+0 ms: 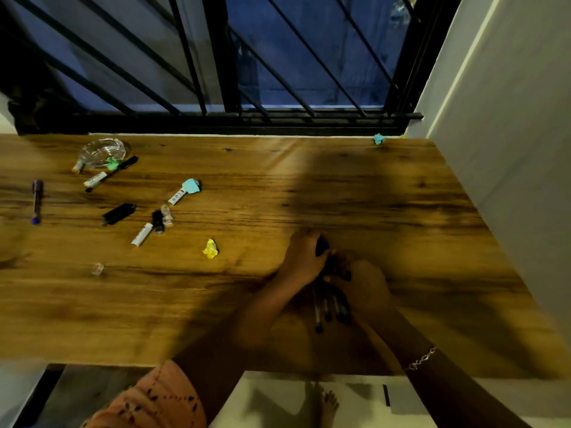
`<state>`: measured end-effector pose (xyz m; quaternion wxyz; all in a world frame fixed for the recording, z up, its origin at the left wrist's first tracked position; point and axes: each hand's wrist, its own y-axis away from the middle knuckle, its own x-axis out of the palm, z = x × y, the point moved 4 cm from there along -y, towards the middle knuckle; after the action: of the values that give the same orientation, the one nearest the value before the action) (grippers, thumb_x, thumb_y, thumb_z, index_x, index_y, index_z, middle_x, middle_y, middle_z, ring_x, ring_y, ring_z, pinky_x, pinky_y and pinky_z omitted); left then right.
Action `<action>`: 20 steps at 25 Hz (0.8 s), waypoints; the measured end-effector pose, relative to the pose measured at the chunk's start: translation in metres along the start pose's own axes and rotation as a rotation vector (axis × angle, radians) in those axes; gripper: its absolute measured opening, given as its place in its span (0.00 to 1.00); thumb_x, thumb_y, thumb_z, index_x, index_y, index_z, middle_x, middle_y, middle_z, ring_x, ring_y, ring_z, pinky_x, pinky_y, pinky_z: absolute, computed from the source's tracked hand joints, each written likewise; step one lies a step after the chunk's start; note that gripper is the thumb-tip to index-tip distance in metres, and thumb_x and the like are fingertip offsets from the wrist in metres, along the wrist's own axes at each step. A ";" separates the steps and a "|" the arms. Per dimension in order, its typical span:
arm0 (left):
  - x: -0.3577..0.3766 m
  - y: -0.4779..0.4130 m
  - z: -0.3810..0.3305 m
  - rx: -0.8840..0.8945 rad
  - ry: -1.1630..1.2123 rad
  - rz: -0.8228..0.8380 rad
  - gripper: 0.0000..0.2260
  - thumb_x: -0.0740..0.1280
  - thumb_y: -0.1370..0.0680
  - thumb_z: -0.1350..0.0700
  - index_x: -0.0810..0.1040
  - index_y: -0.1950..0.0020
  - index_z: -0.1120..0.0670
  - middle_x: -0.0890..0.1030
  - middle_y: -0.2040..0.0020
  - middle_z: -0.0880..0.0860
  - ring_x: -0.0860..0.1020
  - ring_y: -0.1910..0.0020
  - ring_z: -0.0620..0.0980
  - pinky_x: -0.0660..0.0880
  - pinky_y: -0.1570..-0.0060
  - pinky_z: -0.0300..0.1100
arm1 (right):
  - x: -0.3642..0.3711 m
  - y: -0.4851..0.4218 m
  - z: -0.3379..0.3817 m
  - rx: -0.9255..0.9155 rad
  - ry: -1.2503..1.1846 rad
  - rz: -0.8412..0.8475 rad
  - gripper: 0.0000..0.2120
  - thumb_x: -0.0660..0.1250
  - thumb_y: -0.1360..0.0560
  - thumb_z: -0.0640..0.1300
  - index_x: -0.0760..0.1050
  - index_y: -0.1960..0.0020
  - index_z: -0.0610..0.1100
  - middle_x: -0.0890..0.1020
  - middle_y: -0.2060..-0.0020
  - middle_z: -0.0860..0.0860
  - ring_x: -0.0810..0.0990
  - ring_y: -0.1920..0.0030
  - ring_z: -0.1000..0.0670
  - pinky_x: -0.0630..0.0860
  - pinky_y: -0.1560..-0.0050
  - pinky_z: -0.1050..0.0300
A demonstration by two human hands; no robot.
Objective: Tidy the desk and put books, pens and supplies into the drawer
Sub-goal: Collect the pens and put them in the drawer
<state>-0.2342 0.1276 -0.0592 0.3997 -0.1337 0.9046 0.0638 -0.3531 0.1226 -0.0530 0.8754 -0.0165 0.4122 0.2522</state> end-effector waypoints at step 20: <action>-0.013 0.069 0.018 0.320 -0.190 -0.233 0.25 0.51 0.23 0.46 0.71 0.33 0.60 0.70 0.31 0.59 0.59 0.27 0.60 0.61 0.30 0.51 | 0.010 0.053 -0.025 -0.245 -0.125 -0.477 0.11 0.59 0.24 0.42 0.75 0.46 0.39 0.79 0.50 0.44 0.76 0.47 0.45 0.74 0.49 0.53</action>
<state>-0.2335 0.1998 -0.0611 0.5038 -0.1656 0.8400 -0.1148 -0.3898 0.1669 -0.0674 0.9252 -0.2033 0.3084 0.0874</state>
